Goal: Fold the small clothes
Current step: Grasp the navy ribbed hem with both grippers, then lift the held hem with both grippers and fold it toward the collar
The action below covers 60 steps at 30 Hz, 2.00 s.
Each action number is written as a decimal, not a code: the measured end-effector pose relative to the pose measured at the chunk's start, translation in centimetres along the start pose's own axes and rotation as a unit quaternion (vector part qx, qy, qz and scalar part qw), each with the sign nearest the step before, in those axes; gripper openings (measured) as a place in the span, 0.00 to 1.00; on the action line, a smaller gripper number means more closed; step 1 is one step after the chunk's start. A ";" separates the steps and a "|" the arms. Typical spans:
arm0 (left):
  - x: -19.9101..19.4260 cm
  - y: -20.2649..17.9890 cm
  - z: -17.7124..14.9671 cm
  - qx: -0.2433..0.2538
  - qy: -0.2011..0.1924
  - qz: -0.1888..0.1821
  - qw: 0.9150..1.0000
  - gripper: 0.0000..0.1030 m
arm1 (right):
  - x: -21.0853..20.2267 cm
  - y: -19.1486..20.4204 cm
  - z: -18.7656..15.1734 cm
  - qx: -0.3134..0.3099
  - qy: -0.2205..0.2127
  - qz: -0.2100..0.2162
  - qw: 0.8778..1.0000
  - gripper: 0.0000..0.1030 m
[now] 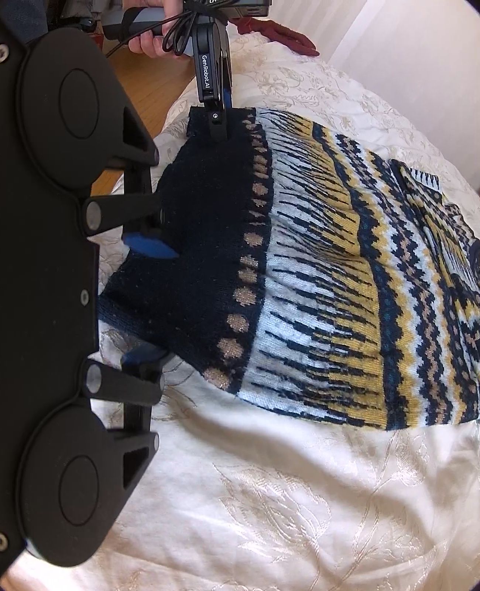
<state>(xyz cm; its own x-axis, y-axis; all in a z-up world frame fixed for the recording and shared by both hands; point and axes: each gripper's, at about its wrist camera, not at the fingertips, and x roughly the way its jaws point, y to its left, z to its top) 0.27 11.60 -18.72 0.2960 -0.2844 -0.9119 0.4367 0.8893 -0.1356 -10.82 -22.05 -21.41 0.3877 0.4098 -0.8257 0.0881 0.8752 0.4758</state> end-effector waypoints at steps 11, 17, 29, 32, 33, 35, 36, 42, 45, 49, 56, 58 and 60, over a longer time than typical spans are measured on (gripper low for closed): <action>-3.6 1.0 1.0 -0.041 -0.030 -0.025 0.998 0.09 | -3.3 0.6 1.1 0.021 -0.039 0.045 0.998 0.11; -7.2 1.7 3.5 -0.072 -0.073 -0.049 0.994 0.09 | -6.7 1.2 3.3 0.045 -0.096 0.067 0.992 0.11; -10.5 2.8 12.5 -0.105 -0.167 -0.065 0.978 0.09 | -9.6 2.3 11.0 0.071 -0.205 0.073 0.973 0.11; -10.6 3.4 15.3 -0.104 -0.187 -0.064 0.975 0.07 | -9.9 2.3 13.3 0.068 -0.226 0.069 0.969 0.11; -10.6 3.6 16.2 -0.103 -0.193 -0.064 0.974 0.07 | -10.0 2.3 14.2 0.067 -0.232 0.069 0.968 0.11; -10.3 3.8 18.0 -0.103 -0.203 -0.065 0.972 0.07 | -10.0 2.3 16.1 0.068 -0.247 0.069 0.964 0.11; -10.2 3.9 18.8 -0.102 -0.206 -0.066 0.971 0.07 | -9.9 2.3 16.9 0.066 -0.251 0.067 0.963 0.11; -8.2 4.4 23.8 -0.090 -0.215 -0.067 0.970 0.07 | -8.4 2.1 22.7 0.064 -0.271 0.045 0.959 0.11; -6.7 4.9 26.4 -0.095 -0.213 -0.070 0.970 0.07 | -7.0 1.4 25.6 0.076 -0.277 0.034 0.957 0.11; -4.0 5.6 29.7 -0.101 -0.199 -0.071 0.972 0.07 | -4.7 0.5 29.1 0.092 -0.271 0.019 0.958 0.11; 2.0 6.6 33.7 -0.106 -0.147 -0.052 0.982 0.07 | 0.5 -1.8 33.5 0.124 -0.224 -0.026 0.966 0.11; 3.5 6.7 34.5 -0.101 -0.135 -0.042 0.985 0.07 | 1.9 -2.4 34.4 0.131 -0.210 -0.035 0.968 0.11; 4.7 7.1 35.1 -0.101 -0.126 -0.031 0.986 0.07 | 3.0 -3.0 35.0 0.134 -0.199 -0.044 0.970 0.11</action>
<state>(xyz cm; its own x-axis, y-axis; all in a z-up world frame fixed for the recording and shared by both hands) 34.58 3.96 -10.35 0.4872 -0.3979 -0.7774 0.2893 0.9134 -0.2863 22.21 -32.41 -14.72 0.6870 0.1587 -0.7091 0.3516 0.7814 0.5156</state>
